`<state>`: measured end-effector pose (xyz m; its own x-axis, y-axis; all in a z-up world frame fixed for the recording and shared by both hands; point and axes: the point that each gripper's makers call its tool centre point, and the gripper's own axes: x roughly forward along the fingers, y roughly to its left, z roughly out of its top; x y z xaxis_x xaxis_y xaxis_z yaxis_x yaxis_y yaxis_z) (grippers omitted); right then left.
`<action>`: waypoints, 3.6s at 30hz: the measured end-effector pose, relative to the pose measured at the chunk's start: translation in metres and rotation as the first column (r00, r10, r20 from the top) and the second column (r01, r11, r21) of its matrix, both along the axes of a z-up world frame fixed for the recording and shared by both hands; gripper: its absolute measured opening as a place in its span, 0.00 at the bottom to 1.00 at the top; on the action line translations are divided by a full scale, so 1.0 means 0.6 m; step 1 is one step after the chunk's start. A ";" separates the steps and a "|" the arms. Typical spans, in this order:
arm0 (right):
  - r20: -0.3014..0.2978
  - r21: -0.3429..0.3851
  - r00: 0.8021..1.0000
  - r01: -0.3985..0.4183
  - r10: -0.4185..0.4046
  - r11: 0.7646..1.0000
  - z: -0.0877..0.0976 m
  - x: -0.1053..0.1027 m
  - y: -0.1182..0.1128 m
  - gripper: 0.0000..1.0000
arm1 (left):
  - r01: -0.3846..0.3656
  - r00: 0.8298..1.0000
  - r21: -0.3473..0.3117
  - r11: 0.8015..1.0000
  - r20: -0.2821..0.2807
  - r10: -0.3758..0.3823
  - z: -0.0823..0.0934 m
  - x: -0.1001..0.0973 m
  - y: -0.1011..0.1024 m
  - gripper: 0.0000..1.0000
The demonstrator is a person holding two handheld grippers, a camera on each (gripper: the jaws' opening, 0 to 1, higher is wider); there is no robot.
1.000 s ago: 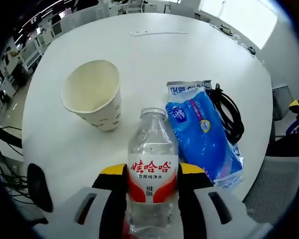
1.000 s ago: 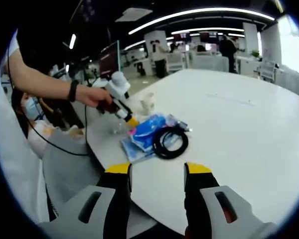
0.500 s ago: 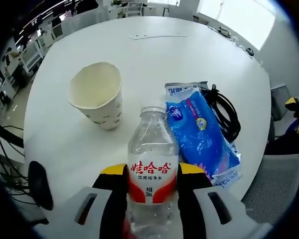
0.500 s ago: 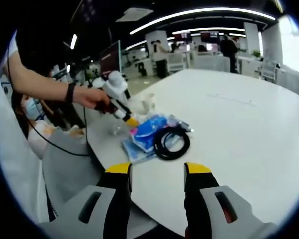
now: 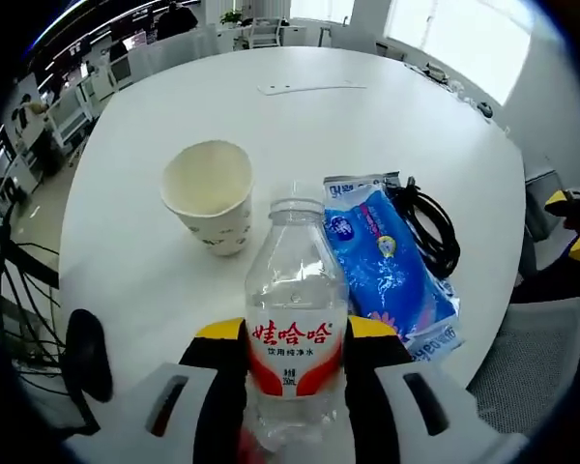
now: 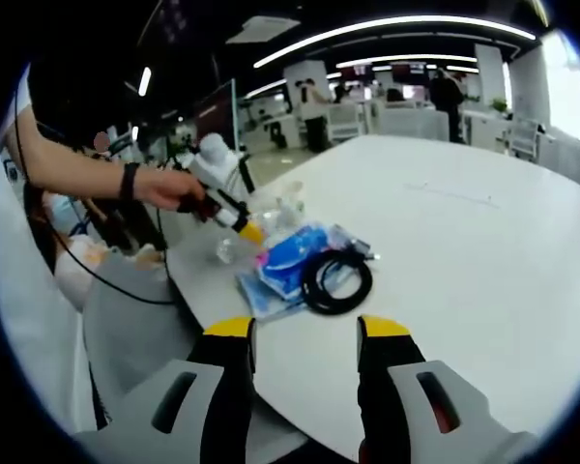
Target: Arrange the tabletop items into an orderly group along one side of the table until the central work area is clear of visible clutter.
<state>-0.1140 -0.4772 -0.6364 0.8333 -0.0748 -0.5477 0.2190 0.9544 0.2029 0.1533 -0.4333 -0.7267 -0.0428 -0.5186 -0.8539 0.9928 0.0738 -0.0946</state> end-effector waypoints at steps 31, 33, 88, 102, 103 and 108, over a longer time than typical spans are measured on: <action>0.005 0.001 1.000 -0.027 0.027 1.000 0.000 0.016 0.006 0.40 | -0.093 0.993 -0.185 0.978 0.060 0.105 0.058 0.018 0.051 0.38; 0.007 0.001 1.000 -0.026 0.026 1.000 0.000 0.017 0.006 0.40 | -0.099 0.992 -0.198 0.975 0.063 0.114 0.060 0.016 0.057 0.38; -0.020 0.003 0.999 -0.048 0.048 0.999 -0.007 0.010 0.018 0.40 | -0.274 0.951 -0.377 0.885 0.033 0.308 0.053 0.013 0.086 0.47; -0.044 0.000 0.997 -0.057 0.057 0.998 -0.010 -0.001 0.022 0.40 | -0.306 0.938 -0.409 0.860 0.026 0.346 0.043 0.020 0.078 0.43; -0.045 0.000 0.997 -0.057 0.057 0.998 -0.010 0.000 0.022 0.40 | -0.304 0.938 -0.409 0.860 0.028 0.345 0.043 0.020 0.078 0.42; -0.043 0.000 0.997 -0.057 0.057 0.998 -0.009 0.005 0.023 0.40 | -0.309 0.937 -0.410 0.858 0.023 0.348 0.044 0.021 0.078 0.41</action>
<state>-0.1111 -0.4633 -0.6420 0.8119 -0.0286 -0.5831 0.1730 0.9657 0.1935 0.1657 -0.3863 -0.7001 0.2587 -0.7819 -0.5671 0.9231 0.3732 -0.0934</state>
